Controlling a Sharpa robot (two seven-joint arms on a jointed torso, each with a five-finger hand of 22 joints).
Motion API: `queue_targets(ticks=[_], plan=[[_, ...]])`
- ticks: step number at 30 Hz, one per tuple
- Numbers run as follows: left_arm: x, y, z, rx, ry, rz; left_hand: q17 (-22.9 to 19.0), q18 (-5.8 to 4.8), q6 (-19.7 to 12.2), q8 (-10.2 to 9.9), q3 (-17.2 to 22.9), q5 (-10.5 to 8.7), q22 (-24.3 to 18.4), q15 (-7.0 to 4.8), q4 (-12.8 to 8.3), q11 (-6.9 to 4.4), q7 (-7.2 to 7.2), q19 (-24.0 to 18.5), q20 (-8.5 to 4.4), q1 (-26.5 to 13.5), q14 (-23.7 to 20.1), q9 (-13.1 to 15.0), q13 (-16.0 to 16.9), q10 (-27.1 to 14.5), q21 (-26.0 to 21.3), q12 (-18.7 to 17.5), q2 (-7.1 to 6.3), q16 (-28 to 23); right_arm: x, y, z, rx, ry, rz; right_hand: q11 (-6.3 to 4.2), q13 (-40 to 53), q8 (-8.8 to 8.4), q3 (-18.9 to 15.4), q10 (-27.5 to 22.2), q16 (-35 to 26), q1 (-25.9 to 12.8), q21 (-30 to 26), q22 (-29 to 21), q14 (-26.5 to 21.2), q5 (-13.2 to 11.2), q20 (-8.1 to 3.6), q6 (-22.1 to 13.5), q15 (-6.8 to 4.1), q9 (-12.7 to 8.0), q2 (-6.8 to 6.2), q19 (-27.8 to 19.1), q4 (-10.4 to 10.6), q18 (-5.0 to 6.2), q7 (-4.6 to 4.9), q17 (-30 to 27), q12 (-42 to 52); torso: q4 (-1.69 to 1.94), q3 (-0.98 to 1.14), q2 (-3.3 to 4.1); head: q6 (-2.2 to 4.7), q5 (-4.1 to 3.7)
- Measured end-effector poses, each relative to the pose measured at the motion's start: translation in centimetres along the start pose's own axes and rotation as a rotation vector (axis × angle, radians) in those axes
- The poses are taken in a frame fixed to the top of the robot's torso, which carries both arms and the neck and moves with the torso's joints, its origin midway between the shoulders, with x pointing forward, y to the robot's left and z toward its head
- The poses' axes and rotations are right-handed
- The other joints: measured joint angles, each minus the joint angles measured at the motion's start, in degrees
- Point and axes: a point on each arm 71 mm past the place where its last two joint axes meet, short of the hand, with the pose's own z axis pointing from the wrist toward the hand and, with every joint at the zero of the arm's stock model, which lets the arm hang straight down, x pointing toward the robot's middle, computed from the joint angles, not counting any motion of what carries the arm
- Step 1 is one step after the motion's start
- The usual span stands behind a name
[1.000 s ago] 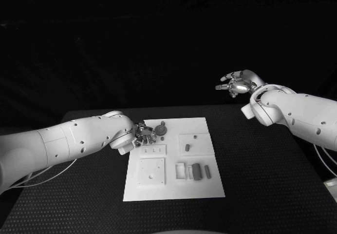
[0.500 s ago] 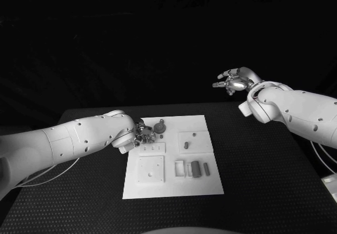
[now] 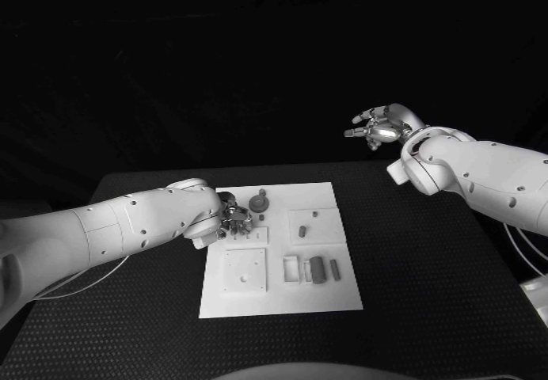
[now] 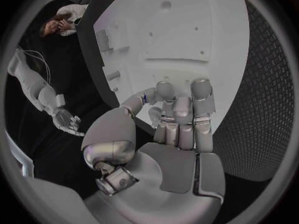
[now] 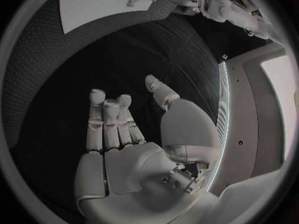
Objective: Assemble the parts on the task board
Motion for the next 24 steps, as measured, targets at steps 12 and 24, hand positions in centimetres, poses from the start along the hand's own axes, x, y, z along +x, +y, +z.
queue_targets(ticks=[12,24], plan=[[0.81,-0.15,0.25,0.002,0.014,0.07,-0.3,0.0,0.0,0.3,0.0,0.26,0.0,-0.23,0.0,0.0,0.0,0.1,0.09,-0.2,-0.2,0.0,0.0,0.0,0.0,0.2,-0.23,0.2,0.13,0.06,0.03,-0.001,0.008,0.001,0.0,-0.1,0.0,0.0,0.0,0.0,0.0,0.0,0.0,0.0,0.0,0.0,0.1,0.0,0.0,0.0,0.0,0.0,0.0,-0.11,-0.1,0.2,0.0,-0.02,0.0,-0.2,-0.16],[0.67,-0.01,0.38,-0.004,0.003,0.093,-0.8,0.0,0.0,0.3,0.2,-0.92,0.0,-0.31,0.1,0.0,0.0,0.1,0.1,-0.2,-0.1,0.2,-0.3,0.0,0.0,0.5,-0.23,0.8,0.24,0.14,0.03,-0.002,0.014,0.002,0.0,-0.2,0.0,0.0,0.0,0.0,-0.2,-0.2,0.0,0.0,0.0,0.0,0.1,0.0,0.0,0.23,0.0,0.0,0.0,-0.1,0.0,0.2,0.0,-0.04,0.0,-0.35,-0.23]])
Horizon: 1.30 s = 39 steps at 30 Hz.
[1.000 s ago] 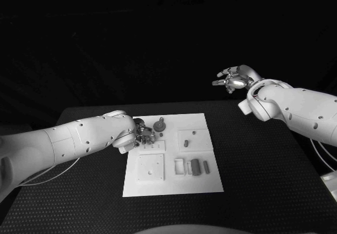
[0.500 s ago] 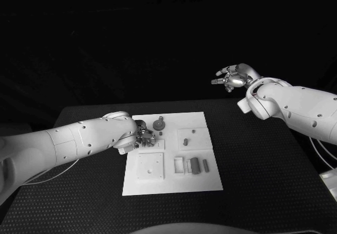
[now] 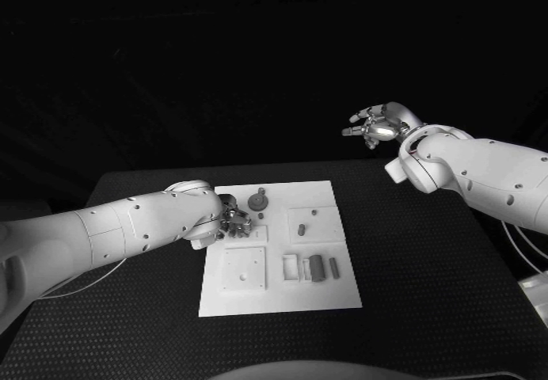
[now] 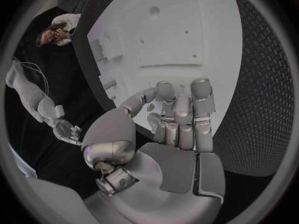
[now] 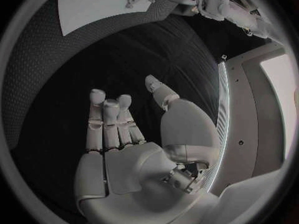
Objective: Assemble the parts on the task board
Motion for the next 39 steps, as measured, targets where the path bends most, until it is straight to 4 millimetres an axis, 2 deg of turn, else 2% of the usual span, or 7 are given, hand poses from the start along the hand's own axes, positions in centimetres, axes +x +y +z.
queue_targets(ticks=[16,39], plan=[[0.08,-0.2,0.11,0.0,-0.006,0.013,-0.3,0.0,0.0,0.1,0.1,-0.65,0.0,0.0,0.1,0.0,0.0,0.3,-0.1,0.0,0.0,0.0,-0.2,0.0,0.0,0.2,0.0,0.0,0.2,0.15,0.02,-0.003,0.007,0.002,0.0,0.0,0.0,0.0,0.0,0.0,0.2,0.0,0.0,0.0,0.0,0.0,-0.1,0.0,0.0,0.22,0.0,0.0,0.0,0.07,-0.1,0.0,0.01,0.0,0.01,-0.23,0.09],[0.12,-0.35,0.18,0.001,-0.008,0.017,-0.5,0.0,0.0,-0.1,0.1,-1.32,0.0,-0.19,0.0,0.0,0.0,0.7,-0.14,0.0,-0.2,0.0,-0.3,0.0,0.0,0.2,0.0,0.2,0.31,0.23,0.06,-0.004,0.009,0.003,0.0,-0.2,0.0,-0.2,0.0,0.0,0.2,0.0,0.0,-0.2,0.0,0.01,-0.2,-0.21,-0.1,0.22,0.0,-0.2,0.01,0.17,-0.2,0.0,0.0,0.02,-0.02,-0.56,-0.16]])
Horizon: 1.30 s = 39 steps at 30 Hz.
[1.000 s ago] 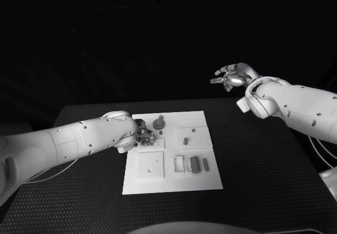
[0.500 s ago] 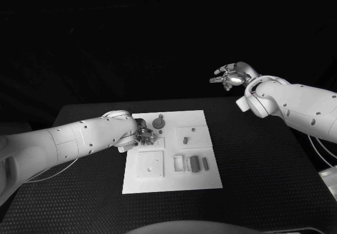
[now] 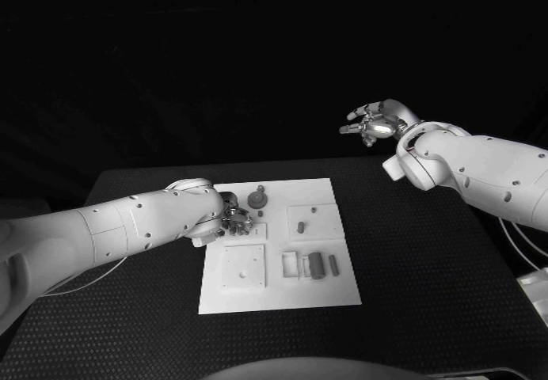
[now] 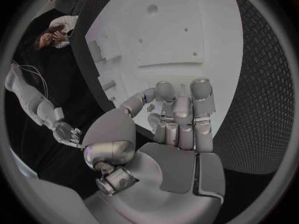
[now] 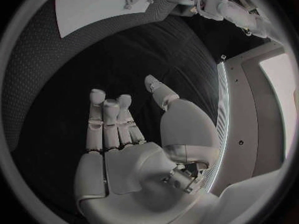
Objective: Assemble the parts on the task board
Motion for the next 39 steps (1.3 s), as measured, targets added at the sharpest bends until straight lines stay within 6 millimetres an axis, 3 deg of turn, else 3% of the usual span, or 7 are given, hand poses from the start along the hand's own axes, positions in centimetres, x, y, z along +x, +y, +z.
queue_targets(ticks=[4,11,14,17,19,24,39], plan=[[0.0,0.05,0.05,-0.002,-0.001,0.0,0.0,0.0,0.0,0.0,0.0,-0.01,0.0,0.0,0.0,0.0,0.0,-0.2,-0.19,0.0,0.0,0.0,0.0,0.0,0.0,0.0,0.0,0.0,0.03,0.02,0.0,0.0,0.001,0.0,0.0,-0.3,0.0,-0.2,0.0,0.0,0.0,-0.5,0.0,-0.3,0.0,0.32,0.0,0.08,-0.1,0.0,-0.3,-0.2,0.01,0.01,-0.2,0.0,-0.01,0.0,0.0,0.01,-0.12],[0.03,0.01,0.07,-0.002,0.0,0.0,-0.1,0.0,0.0,0.1,-0.1,-0.23,0.0,0.0,-0.1,0.0,0.0,-0.1,-0.31,0.0,0.0,0.0,0.0,0.0,0.0,0.0,0.0,0.0,0.08,0.04,0.02,-0.002,0.006,0.002,0.0,-7.0,0.53,0.2,0.0,-8.0,-0.3,-7.4,-2.5,-3.9,0.0,3.06,0.0,0.73,-0.5,0.32,-5.3,-0.4,1.87,0.02,-4.6,-5.7,-0.01,-0.01,0.0,-0.01,-0.18],[0.03,-0.01,0.11,-0.002,0.0,0.0,0.0,0.0,0.0,0.2,-0.1,-0.4,0.0,0.0,-0.1,0.0,0.0,0.0,-0.35,0.0,0.0,0.0,0.0,0.0,0.0,0.0,0.0,0.0,0.16,0.07,0.05,-0.003,0.012,0.007,0.01,-12.8,0.86,1.1,0.0,-15.9,-0.6,-13.5,-5.8,-6.2,0.0,4.86,0.0,1.75,-0.5,0.51,-9.8,-0.7,0.9,0.03,-8.3,-11.0,0.0,-0.01,0.0,-0.05,-0.18],[0.11,-0.02,0.19,-0.003,0.001,0.0,-0.1,0.0,0.0,0.2,-0.1,-0.32,0.0,0.01,-0.1,0.0,0.0,0.0,-0.36,0.0,0.0,0.0,0.0,0.0,0.0,0.0,0.0,0.0,0.31,0.13,0.12,-0.003,0.022,0.017,0.41,-20.4,1.59,2.1,-0.4,-26.9,-1.2,-20.6,-9.6,-8.6,0.0,6.94,-0.3,4.55,-0.5,0.53,-15.8,-1.4,-1.3,0.29,-13.3,-18.1,0.0,-0.01,0.0,-0.09,-0.18],[0.13,-0.04,0.22,-0.004,0.001,0.0,-0.1,0.0,0.0,0.2,-0.1,-0.19,0.0,0.01,-0.1,0.0,0.0,0.0,-0.36,0.0,0.0,0.0,0.0,0.0,0.0,0.0,0.0,0.0,0.4,0.15,0.18,-0.003,0.03,0.025,0.42,-25.8,2.18,2.0,-0.4,-34.6,-1.3,-24.5,-11.4,-10.4,0.0,8.14,-0.3,6.74,-0.5,0.69,-19.4,-1.7,-1.48,0.3,-16.4,-22.9,0.0,-0.01,0.0,-0.1,-0.16],[0.13,-0.03,0.23,-0.004,0.001,0.0,-0.1,0.0,0.0,0.2,-0.1,-0.17,0.0,-0.01,-0.1,0.0,0.0,0.0,-0.36,0.0,0.2,0.1,-0.1,0.0,0.0,0.0,0.0,0.0,0.54,0.19,0.23,-0.004,0.044,0.043,0.73,-35.2,2.66,1.5,-0.7,-46.7,-0.8,-29.9,-13.2,-12.0,0.0,9.62,-0.5,9.6,-1.0,1.16,-25.2,-2.1,-2.82,0.49,-20.1,-30.5,0.0,0.0,0.02,-0.16,-0.18],[0.12,-0.34,0.22,0.003,-0.009,0.044,-0.5,0.0,0.0,0.1,0.0,0.9,0.0,-0.04,0.0,0.0,0.01,0.0,-0.35,0.0,0.2,2.3,-0.4,0.0,0.2,0.5,0.0,0.4,0.67,0.18,0.22,-0.001,0.062,0.077,1.39,-39.7,2.91,0.8,-0.5,-50.2,-0.7,-32.0,-13.6,-10.7,0.0,10.0,-0.7,9.66,-1.7,1.23,-26.2,-1.4,-2.82,0.66,-20.3,-32.6,0.0,0.03,0.01,-0.54,-0.27]])
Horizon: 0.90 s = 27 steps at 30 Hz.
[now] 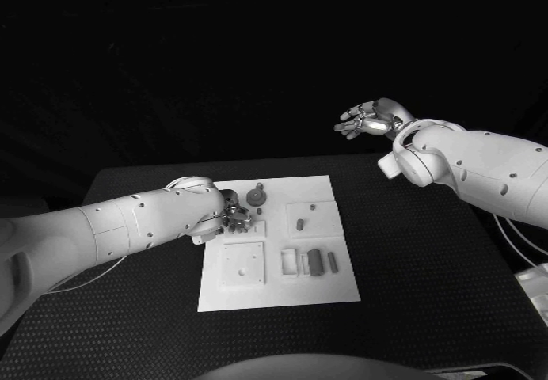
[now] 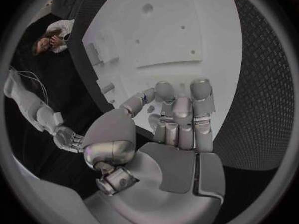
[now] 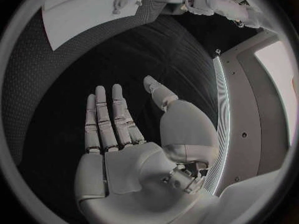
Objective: Assemble the parts on the task board
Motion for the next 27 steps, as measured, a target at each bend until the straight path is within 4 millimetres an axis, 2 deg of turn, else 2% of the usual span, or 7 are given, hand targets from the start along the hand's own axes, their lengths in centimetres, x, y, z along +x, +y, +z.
queue_targets(ticks=[2,6,27], plan=[[0.0,-0.1,0.0,0.001,-0.002,0.007,-0.1,0.0,0.0,0.0,0.0,0.0,0.0,-0.03,0.0,-0.04,0.0,0.0,0.0,0.0,0.0,0.4,0.0,0.0,0.0,0.2,0.0,0.3,0.0,0.0,0.0,0.0,0.001,0.002,0.42,-0.1,0.0,0.0,-0.4,-0.3,0.0,0.0,0.0,0.0,0.0,0.0,-0.1,0.0,-0.1,0.0,0.0,0.0,0.0,0.1,0.1,0.0,0.0,0.0,-0.01,-0.01,-0.01],[0.0,-0.2,0.0,0.004,-0.006,0.024,-0.2,0.0,0.0,0.4,0.0,0.44,0.0,-0.25,0.0,-0.21,0.0,0.0,0.02,0.0,-0.2,0.7,-0.1,0.2,0.0,0.2,0.0,0.3,0.0,0.0,0.0,0.0,0.002,0.004,0.61,-0.3,0.0,0.0,-0.4,-0.3,0.0,0.0,-0.1,0.0,0.0,0.0,-0.2,0.0,-0.1,0.0,0.0,0.0,0.0,0.17,0.1,0.0,0.0,0.0,-0.01,0.0,-0.03],[0.0,-1.1,-0.2,0.022,-0.041,0.139,-0.4,0.0,0.1,0.7,-0.1,0.89,0.0,-0.26,-0.1,-0.41,0.14,0.1,0.09,0.0,-0.1,0.7,-0.3,0.4,0.2,0.4,0.0,0.9,0.1,0.1,-0.1,-0.003,0.012,0.009,1.08,-1.0,0.0,-0.3,-0.4,-1.3,0.0,-0.7,0.0,0.0,0.0,-0.01,-0.4,-0.01,-0.3,0.0,0.0,0.0,0.01,0.38,0.2,-0.2,0.02,-0.03,-0.01,-0.17,-0.1]])
